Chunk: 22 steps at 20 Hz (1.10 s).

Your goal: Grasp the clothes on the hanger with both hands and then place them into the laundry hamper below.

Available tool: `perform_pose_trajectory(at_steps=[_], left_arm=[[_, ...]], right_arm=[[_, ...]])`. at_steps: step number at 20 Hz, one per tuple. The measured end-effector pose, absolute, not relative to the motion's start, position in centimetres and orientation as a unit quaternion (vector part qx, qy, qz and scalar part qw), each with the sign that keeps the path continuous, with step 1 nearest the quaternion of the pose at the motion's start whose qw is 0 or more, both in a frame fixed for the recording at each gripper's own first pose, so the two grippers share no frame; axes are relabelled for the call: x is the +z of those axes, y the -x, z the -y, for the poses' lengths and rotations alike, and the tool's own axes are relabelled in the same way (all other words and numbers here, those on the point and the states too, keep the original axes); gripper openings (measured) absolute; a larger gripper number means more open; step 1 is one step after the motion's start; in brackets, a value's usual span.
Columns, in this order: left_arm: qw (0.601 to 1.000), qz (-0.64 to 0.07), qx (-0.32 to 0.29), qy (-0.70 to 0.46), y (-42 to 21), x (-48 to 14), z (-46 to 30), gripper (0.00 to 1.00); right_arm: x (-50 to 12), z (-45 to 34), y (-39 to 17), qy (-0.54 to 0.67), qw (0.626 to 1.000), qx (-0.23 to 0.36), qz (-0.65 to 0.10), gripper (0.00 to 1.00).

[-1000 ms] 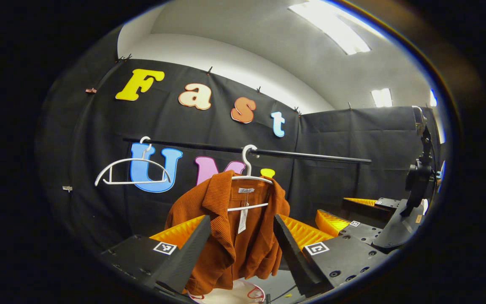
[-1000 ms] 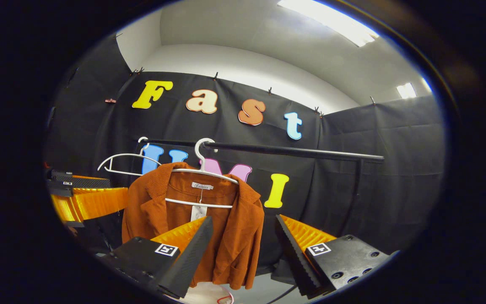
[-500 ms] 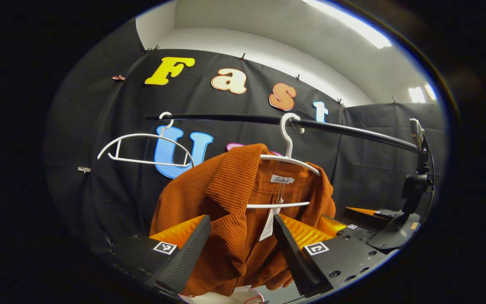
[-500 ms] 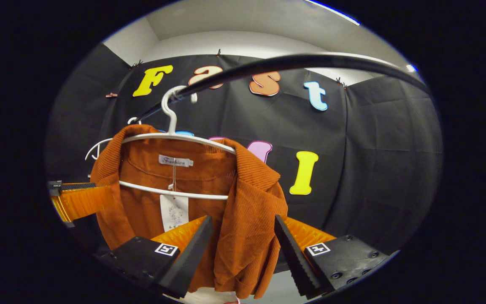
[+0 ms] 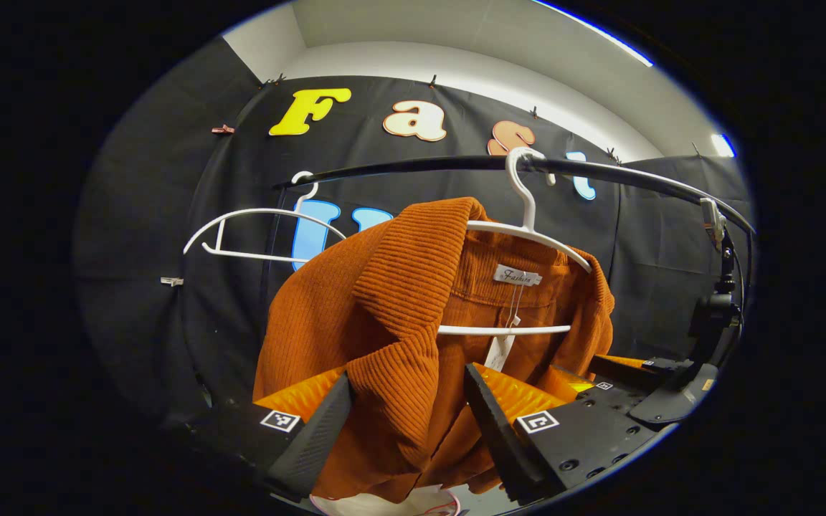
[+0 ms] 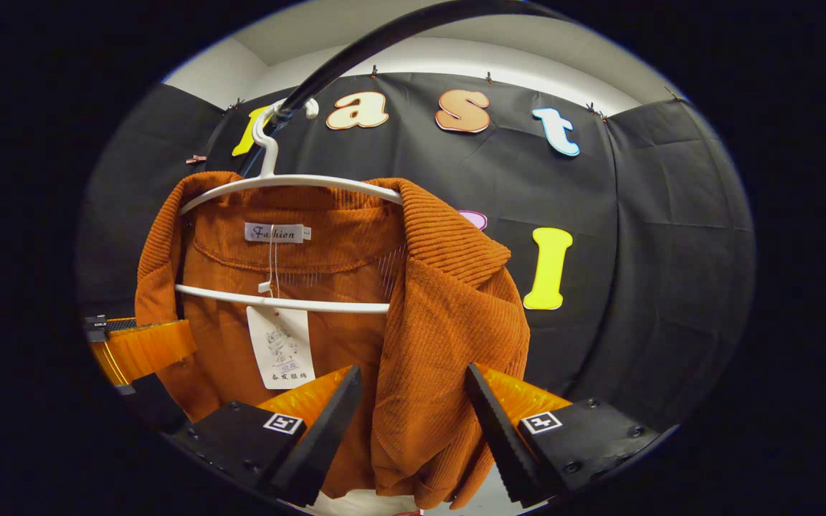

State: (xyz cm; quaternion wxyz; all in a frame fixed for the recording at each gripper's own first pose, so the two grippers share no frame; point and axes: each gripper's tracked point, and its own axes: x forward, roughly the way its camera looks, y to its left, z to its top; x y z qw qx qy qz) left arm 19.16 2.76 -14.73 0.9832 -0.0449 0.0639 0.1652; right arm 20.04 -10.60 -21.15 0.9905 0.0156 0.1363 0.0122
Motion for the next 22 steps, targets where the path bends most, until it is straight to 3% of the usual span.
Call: perform_pose_trajectory(at_steps=[5,6,7,8,11,12,13,20,21,22], left_arm=[[0.980,-0.062,0.185,0.032,-20.7,-15.1,-3.9,0.94],[0.980,-0.064,0.185,0.032,-21.2,-15.4,-4.1,0.93],[0.981,-0.071,0.178,0.035,-21.8,-15.7,-4.1,0.85],[0.981,-0.081,0.173,0.036,-22.2,-16.3,-4.1,0.86],[0.974,-0.094,0.205,0.026,-22.4,-16.5,-6.8,0.24],[0.973,-0.095,0.208,0.028,-22.8,-16.7,-7.0,0.16],[0.973,-0.094,0.211,0.031,-22.8,-16.5,-7.1,0.09],[0.960,-0.063,0.271,0.020,-19.1,-12.2,-10.5,0.08],[0.957,-0.056,0.284,0.021,-18.5,-11.3,-11.2,0.07],[0.953,-0.047,0.297,0.027,-18.0,-10.4,-11.9,0.07]], right_arm=[[-22.4,10.8,-21.5,-0.001,0.991,0.022,-0.131,0.94],[-22.4,10.8,-22.0,-0.002,0.991,0.026,-0.129,0.92],[-22.7,10.7,-22.6,-0.003,0.991,0.033,-0.128,0.89],[-22.9,10.8,-23.1,-0.003,0.991,0.035,-0.129,0.79],[-22.8,13.2,-24.8,-0.003,0.994,0.013,-0.111,0.29],[-23.0,13.2,-25.4,-0.018,0.993,0.022,-0.112,0.12],[-22.9,13.3,-26.2,-0.035,0.993,0.029,-0.112,0.11],[-20.8,18.4,-26.3,-0.137,0.986,0.023,-0.091,0.12],[-20.3,19.0,-26.4,-0.158,0.983,0.025,-0.089,0.16],[-19.7,19.5,-26.3,-0.177,0.980,0.027,-0.089,0.12]])
